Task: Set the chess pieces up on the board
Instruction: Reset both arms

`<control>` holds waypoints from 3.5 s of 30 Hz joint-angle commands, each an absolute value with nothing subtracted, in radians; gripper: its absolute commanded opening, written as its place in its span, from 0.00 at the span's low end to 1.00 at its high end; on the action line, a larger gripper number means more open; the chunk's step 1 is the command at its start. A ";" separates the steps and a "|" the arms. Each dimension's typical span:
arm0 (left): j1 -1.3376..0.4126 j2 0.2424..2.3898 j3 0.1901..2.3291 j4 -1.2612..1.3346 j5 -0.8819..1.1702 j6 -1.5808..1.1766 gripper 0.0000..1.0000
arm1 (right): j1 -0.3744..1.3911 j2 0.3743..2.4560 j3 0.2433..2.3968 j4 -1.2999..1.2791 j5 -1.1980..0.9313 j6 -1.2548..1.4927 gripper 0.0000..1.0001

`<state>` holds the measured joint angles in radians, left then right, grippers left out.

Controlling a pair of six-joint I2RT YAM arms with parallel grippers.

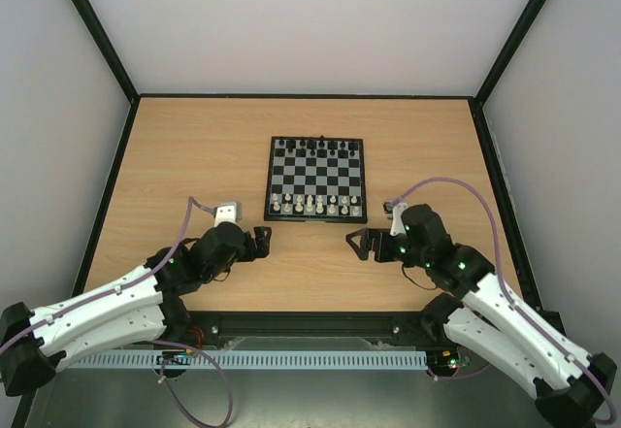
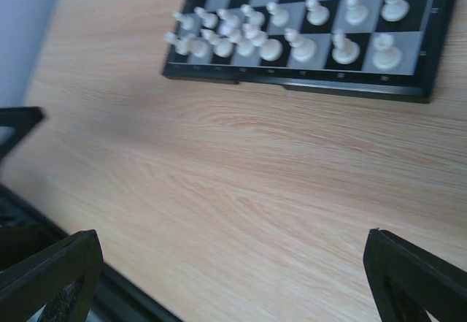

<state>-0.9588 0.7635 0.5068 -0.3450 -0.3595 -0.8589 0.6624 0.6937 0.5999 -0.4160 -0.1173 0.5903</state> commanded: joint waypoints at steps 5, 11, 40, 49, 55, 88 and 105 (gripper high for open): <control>-0.957 0.751 0.430 -0.280 -0.320 -0.889 0.99 | 0.669 0.539 0.600 -0.375 -0.216 0.653 0.99; -0.959 0.737 0.446 -0.253 -0.409 -0.808 1.00 | 0.669 0.587 0.577 -0.234 -0.178 0.655 0.99; -0.493 1.097 0.380 0.470 -0.587 -0.155 0.99 | 0.094 0.910 0.395 0.432 0.490 0.523 0.99; -0.234 1.087 0.299 0.613 -0.495 -0.090 1.00 | 0.093 1.192 0.381 0.687 0.651 0.452 0.99; -0.135 1.209 0.276 0.761 -0.367 -0.140 1.00 | 0.093 1.260 0.342 0.820 0.650 0.414 0.99; -0.006 1.450 0.374 0.913 -0.241 -0.140 0.99 | 0.092 1.370 0.312 0.887 0.590 0.362 0.98; -0.009 1.444 0.379 0.876 -0.242 -0.158 0.99 | 0.090 1.423 0.291 1.037 0.570 0.277 0.99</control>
